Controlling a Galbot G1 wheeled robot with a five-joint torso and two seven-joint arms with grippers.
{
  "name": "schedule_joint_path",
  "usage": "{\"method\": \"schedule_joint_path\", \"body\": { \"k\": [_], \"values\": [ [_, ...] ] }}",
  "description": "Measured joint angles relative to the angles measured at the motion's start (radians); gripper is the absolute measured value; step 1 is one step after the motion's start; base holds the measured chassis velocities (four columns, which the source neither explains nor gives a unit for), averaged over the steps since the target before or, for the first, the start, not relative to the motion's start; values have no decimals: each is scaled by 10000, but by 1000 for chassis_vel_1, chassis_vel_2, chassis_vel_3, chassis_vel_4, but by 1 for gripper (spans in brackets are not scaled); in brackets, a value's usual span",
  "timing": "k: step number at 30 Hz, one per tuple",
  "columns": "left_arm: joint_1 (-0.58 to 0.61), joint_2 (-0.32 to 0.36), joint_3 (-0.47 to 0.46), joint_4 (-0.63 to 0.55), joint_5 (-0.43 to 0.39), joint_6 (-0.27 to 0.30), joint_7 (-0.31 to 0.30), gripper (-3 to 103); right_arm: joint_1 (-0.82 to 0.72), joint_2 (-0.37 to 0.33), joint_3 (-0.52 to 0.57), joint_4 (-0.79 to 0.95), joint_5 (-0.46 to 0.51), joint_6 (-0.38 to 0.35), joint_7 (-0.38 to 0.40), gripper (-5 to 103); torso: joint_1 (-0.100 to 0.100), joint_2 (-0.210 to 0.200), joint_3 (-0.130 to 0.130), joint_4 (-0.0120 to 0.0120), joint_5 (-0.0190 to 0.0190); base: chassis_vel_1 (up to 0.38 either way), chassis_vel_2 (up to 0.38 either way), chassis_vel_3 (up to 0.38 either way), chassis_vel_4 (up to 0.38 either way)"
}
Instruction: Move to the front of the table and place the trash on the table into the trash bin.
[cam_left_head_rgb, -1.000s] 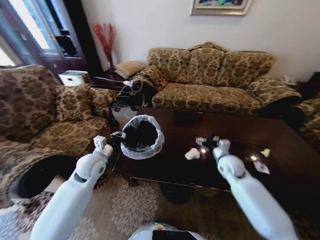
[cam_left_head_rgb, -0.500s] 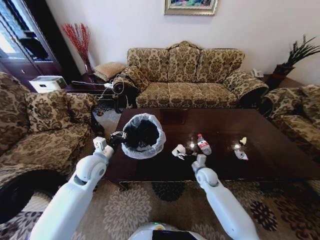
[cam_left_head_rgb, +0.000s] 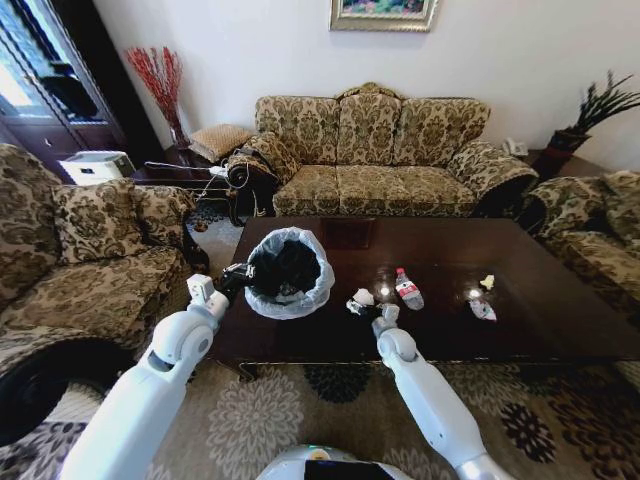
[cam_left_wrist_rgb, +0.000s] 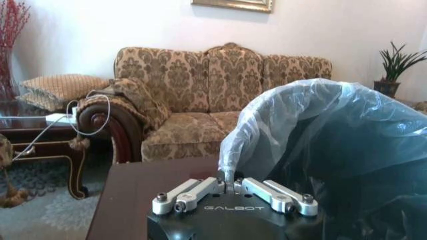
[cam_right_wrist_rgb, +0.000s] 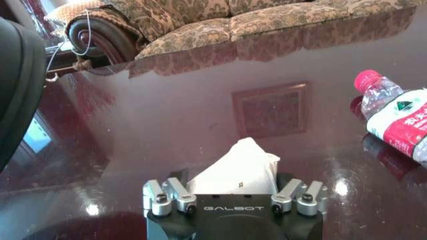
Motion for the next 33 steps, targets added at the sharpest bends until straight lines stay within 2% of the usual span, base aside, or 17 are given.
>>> {"method": "schedule_joint_path", "body": {
  "k": [5, 7, 10, 11, 14, 16, 19, 21, 25, 29, 33],
  "values": [
    [-10, -17, -6, 19, -8, 1, 0, 1, 50, 92, 38, -77, 28, 7, 64, 59, 1, 0, 0, -3, 0, 0, 0, 0, 0],
    [-12, -31, -7, 25, -9, 1, 0, 1, 46, 104, 40, -65, 30, 7, 94, 59, 1, 0, 0, -3, 1, 0, 0, 0, 0],
    [-22, -94, -9, 46, -10, 2, 1, 1, 14, 129, 38, 17, 30, 6, 197, 48, 1, -1, 1, -2, 3, 0, 0, 0, 0],
    [-22, -94, -9, 46, -10, 2, 1, 1, 14, 129, 38, 17, 30, 6, 197, 48, 1, -1, 1, -2, 3, 0, 0, 0, 0],
    [-42, -175, -4, 76, -10, -5, 10, 1, -61, 89, 44, 234, -8, 38, 350, 36, 1, -1, 1, -1, 5, 0, 0, 0, 0],
    [-42, -187, -3, 78, -10, -11, 14, 1, -88, 65, 50, 337, -25, 53, 406, 36, 2, -1, 2, -1, 5, 0, 0, 0, 0],
    [-41, -197, -6, 79, -10, -39, 33, 1, -143, -88, 152, 961, -19, 63, 659, 25, 1, -3, 2, -2, 4, 0, 0, 0, 0],
    [-40, -197, -7, 79, -9, -43, 35, 1, -142, -117, 177, 1079, -3, 57, 706, 25, 1, -2, 1, -1, 4, 0, 0, 0, 0],
    [-62, -198, -14, 64, -16, -63, 57, 1, -128, -379, 273, 1945, 127, -84, 1020, 8, 2, -2, 1, -1, 2, 0, 0, 0, 0],
    [-64, -193, -34, 22, -42, -82, 70, 1, -201, -538, 257, 2418, 213, -214, 1214, 1, 2, -2, 1, -1, 2, 0, 0, 0, 0],
    [-43, -185, -71, 12, -55, -156, 89, 1, -521, -717, 127, 2949, 7, -467, 1199, 0, 2, -3, 1, 0, 5, 0, 0, 0, 0]
  ]
}}
